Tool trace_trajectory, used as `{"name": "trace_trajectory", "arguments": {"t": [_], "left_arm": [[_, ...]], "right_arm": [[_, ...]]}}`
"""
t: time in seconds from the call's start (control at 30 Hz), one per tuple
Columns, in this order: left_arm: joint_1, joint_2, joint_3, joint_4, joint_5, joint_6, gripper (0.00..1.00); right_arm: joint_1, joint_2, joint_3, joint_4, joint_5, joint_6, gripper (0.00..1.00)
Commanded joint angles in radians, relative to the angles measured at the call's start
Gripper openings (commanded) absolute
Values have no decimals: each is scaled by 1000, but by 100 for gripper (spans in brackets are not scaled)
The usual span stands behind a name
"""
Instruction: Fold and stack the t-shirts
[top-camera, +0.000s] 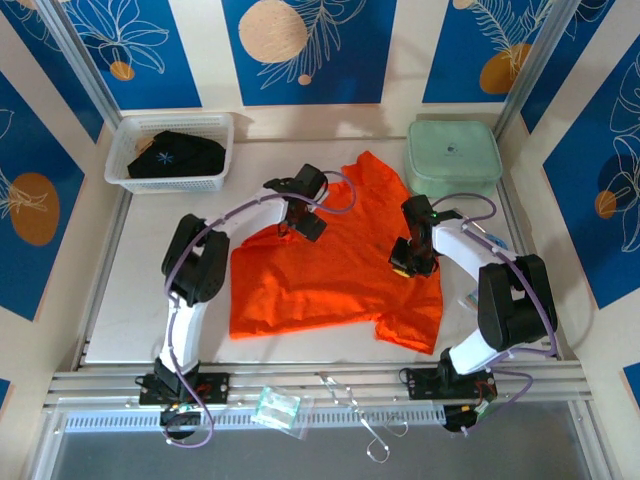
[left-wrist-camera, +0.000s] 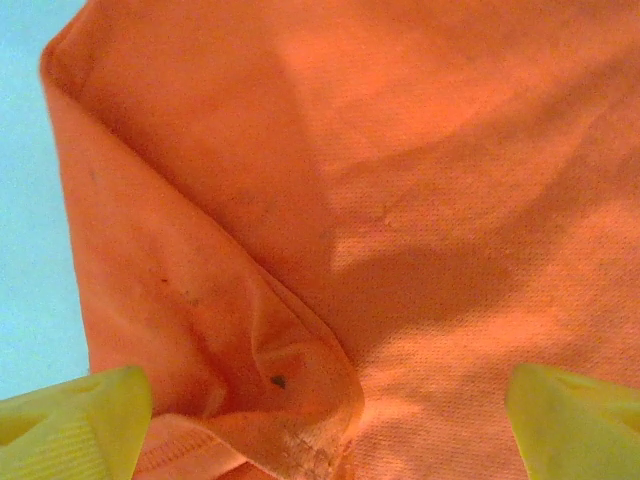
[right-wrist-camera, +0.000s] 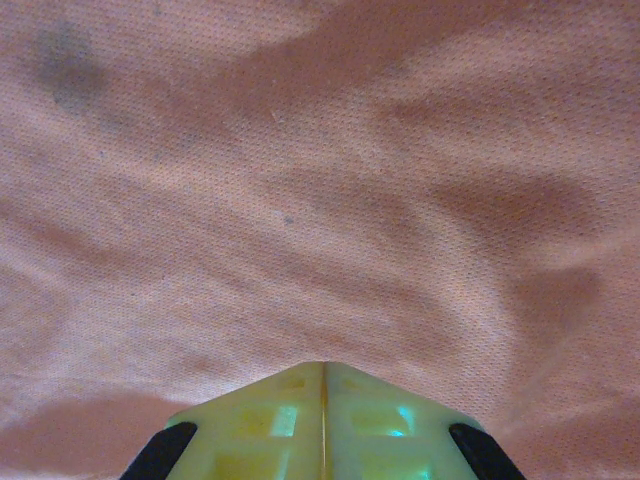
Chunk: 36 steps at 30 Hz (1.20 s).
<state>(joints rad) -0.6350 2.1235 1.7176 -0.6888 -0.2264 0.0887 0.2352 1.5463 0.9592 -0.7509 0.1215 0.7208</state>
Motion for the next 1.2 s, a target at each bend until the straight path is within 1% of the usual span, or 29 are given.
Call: {"name": "trace_trajectory", "arguments": {"t": [0.0, 0.1, 0.17, 0.27, 0.43, 0.57, 0.63, 0.8, 0.93, 1.0, 1.17], "left_arm": [[-3, 62, 89, -113, 2, 154, 90], [-5, 120, 167, -189, -47, 201, 87], [-6, 136, 186, -210, -74, 221, 83], [-9, 143, 180, -220, -101, 242, 77], [-10, 146, 165, -246, -145, 256, 71], [-15, 125, 135, -239, -154, 256, 68], [-19, 119, 119, -228, -155, 256, 65], [-39, 131, 106, -214, -158, 262, 62], [-57, 140, 106, -209, -188, 275, 60], [-64, 137, 104, -213, -214, 279, 52], [-71, 110, 74, -197, -259, 284, 42]], "right_arm": [[-1, -9, -7, -11, -39, -11, 10], [-2, -19, -10, -11, -35, -12, 10], [-3, -26, -16, -11, -33, -13, 10], [-8, -27, -19, -11, -35, -16, 10], [-12, -31, -19, -10, -39, -20, 10], [-13, -29, -18, -4, -43, -20, 10], [-13, -28, -19, -1, -49, -21, 10], [-15, -37, -25, -1, -51, -23, 9], [-20, -47, -31, -2, -49, -26, 9], [-24, -54, -36, 0, -52, -25, 10], [-31, -57, -39, 3, -57, -27, 9]]}}
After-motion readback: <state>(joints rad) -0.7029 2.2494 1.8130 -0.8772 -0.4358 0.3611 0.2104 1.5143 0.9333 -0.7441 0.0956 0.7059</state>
